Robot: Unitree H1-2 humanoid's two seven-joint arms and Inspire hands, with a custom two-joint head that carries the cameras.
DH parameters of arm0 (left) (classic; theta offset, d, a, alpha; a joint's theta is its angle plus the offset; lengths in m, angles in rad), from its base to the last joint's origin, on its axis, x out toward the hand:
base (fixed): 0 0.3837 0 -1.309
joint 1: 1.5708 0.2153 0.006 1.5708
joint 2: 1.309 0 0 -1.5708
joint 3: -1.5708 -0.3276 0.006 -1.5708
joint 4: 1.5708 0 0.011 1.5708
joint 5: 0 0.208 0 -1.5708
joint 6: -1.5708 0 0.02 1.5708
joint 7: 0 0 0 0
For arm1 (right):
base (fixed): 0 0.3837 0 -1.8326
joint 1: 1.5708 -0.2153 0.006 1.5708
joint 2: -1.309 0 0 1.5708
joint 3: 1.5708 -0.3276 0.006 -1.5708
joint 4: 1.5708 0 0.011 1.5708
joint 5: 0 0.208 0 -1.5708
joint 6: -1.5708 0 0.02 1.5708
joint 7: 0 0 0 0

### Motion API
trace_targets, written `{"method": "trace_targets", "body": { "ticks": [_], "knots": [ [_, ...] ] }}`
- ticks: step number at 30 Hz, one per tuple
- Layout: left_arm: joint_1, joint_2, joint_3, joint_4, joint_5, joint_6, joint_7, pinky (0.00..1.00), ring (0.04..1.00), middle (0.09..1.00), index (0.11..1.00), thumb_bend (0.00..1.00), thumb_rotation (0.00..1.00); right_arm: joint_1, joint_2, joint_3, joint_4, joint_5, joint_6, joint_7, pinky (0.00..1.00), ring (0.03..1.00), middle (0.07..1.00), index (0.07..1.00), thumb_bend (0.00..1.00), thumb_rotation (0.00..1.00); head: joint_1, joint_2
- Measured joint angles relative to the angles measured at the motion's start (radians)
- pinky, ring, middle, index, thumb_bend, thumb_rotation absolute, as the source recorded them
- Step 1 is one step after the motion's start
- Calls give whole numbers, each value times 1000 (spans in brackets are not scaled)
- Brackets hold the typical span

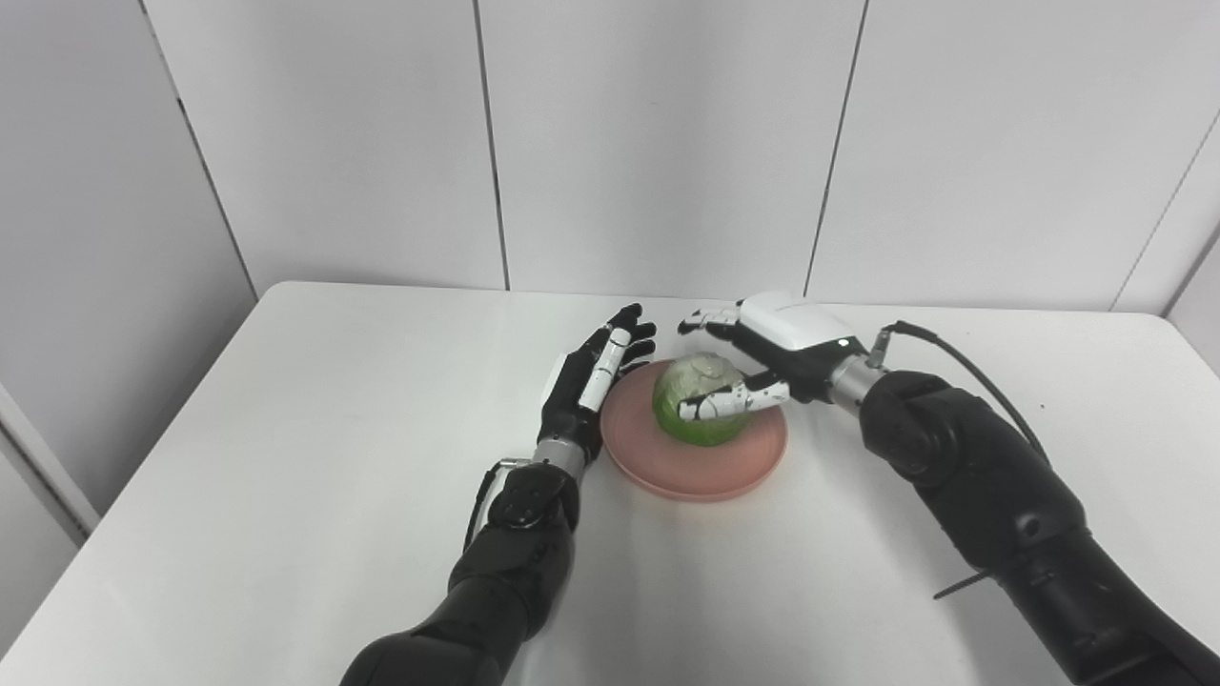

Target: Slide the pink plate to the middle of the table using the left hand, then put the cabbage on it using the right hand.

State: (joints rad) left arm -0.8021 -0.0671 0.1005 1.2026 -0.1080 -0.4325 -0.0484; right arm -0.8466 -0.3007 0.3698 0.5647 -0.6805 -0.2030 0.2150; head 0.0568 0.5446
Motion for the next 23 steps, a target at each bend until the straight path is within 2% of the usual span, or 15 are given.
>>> {"method": "trace_targets", "body": {
  "ticks": [3, 5, 7, 9, 11, 14, 17, 20, 21, 23],
  "knots": [
    [8, -1, -4, -21, 24, -18, 80, 858, 860, 859, 829, 785, 749, 38, 43, -157, -4, 153, 0, -84, 698, 797, 834, 834, 943, 1000, -5, -3],
    [17, -2, 6, -56, 28, -21, 124, 917, 917, 906, 863, 749, 754, 72, 87, -271, -3, 289, 6, -113, 786, 836, 863, 859, 919, 1000, -6, -3],
    [28, -5, 18, -85, 27, -20, 158, 948, 943, 934, 896, 689, 765, 111, 139, -380, -5, 422, 55, -119, 855, 874, 879, 875, 893, 1000, -8, -3],
    [46, -8, 25, -121, 27, -20, 174, 959, 948, 946, 912, 647, 780, 154, 202, -480, 0, 563, 123, -139, 878, 888, 885, 891, 895, 1000, -11, -3],
    [56, -9, 26, -145, 27, -20, 189, 970, 951, 949, 912, 635, 793, 183, 259, -549, 31, 662, 153, -168, 896, 896, 897, 906, 912, 1000, -18, -6],
    [61, -9, 23, -162, 29, -19, 198, 984, 955, 949, 911, 646, 819, 218, 292, -572, 83, 733, 153, -184, 924, 899, 902, 901, 914, 1000, -17, -6],
    [68, -9, 17, -178, 35, -6, 221, 989, 961, 948, 915, 660, 846, 221, 309, -584, 96, 778, 125, -197, 935, 902, 907, 901, 927, 1000, -14, -8],
    [89, -8, -3, -218, 57, 49, 233, 989, 969, 954, 929, 653, 885, 221, 314, -588, 117, 814, 90, -200, 929, 894, 908, 901, 915, 1000, -29, -14],
    [97, -7, -13, -233, 60, 62, 233, 987, 966, 954, 931, 669, 887, 223, 316, -588, 119, 818, 81, -203, 924, 891, 906, 897, 899, 1000, -32, -49],
    [116, -4, -23, -268, 67, 85, 230, 978, 972, 960, 938, 709, 913, 230, 323, -583, 131, 820, 55, -208, 916, 886, 897, 889, 881, 1000, -29, -58]
  ]
}}
